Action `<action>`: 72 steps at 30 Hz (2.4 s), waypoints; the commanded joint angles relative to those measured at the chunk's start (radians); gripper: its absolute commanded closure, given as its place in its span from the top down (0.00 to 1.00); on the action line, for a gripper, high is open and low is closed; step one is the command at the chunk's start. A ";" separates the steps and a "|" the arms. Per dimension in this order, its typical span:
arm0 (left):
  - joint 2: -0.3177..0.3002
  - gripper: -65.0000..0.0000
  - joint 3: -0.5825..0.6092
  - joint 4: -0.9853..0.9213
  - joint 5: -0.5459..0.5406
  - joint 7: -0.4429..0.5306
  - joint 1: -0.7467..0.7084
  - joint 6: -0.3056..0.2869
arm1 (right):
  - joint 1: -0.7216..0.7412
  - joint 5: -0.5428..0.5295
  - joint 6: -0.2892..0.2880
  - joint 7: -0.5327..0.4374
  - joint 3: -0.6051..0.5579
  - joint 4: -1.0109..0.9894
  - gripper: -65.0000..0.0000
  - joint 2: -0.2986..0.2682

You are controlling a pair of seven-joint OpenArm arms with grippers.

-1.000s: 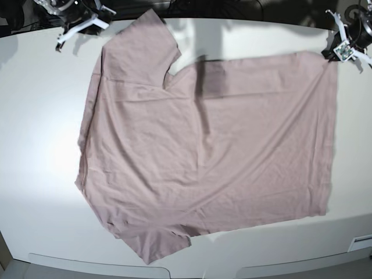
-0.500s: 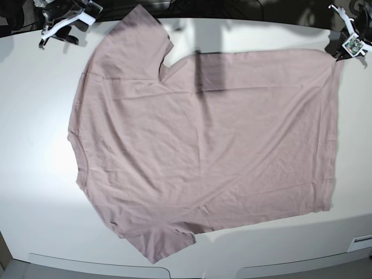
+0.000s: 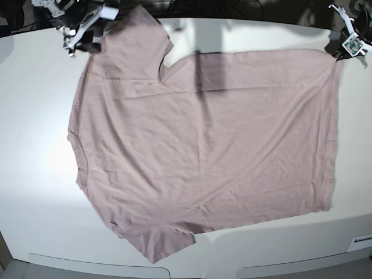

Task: Fold the T-shirt properly
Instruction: 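Pull the shirt's shoulder edge toward the robot with both grippers, then lower both grippers and pinch the shirt's shoulder edge again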

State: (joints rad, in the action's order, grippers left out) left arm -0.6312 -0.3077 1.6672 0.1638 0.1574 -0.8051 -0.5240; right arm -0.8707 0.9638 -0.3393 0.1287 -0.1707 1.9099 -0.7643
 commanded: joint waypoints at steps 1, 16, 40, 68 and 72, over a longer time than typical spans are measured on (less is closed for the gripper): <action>-0.015 0.00 -0.011 0.015 -0.008 0.023 -0.003 0.011 | -0.005 0.028 0.016 0.020 -0.005 0.000 0.49 -0.025; -0.015 0.00 -0.011 0.015 -0.008 0.023 -0.003 0.011 | 0.107 0.054 0.018 -0.035 -0.104 -0.161 0.49 -0.027; -0.015 0.00 -0.011 0.015 -0.007 0.015 -0.004 0.011 | 0.177 0.049 -0.082 0.128 -0.255 -0.167 0.12 -0.028; -0.014 0.00 -0.047 0.016 -0.133 -0.007 -0.005 0.015 | -0.077 -0.265 0.642 0.374 -0.113 -0.005 0.00 -0.080; -0.014 0.00 -0.073 0.016 -0.131 -0.012 0.031 0.016 | -0.064 -0.406 0.581 0.291 -0.011 0.060 0.00 -0.080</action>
State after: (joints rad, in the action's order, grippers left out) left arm -0.6285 -0.3679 1.6691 0.0471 0.1268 -0.7719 -0.5228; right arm -0.9298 0.5381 0.2184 0.4213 -0.1871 1.9545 -0.8310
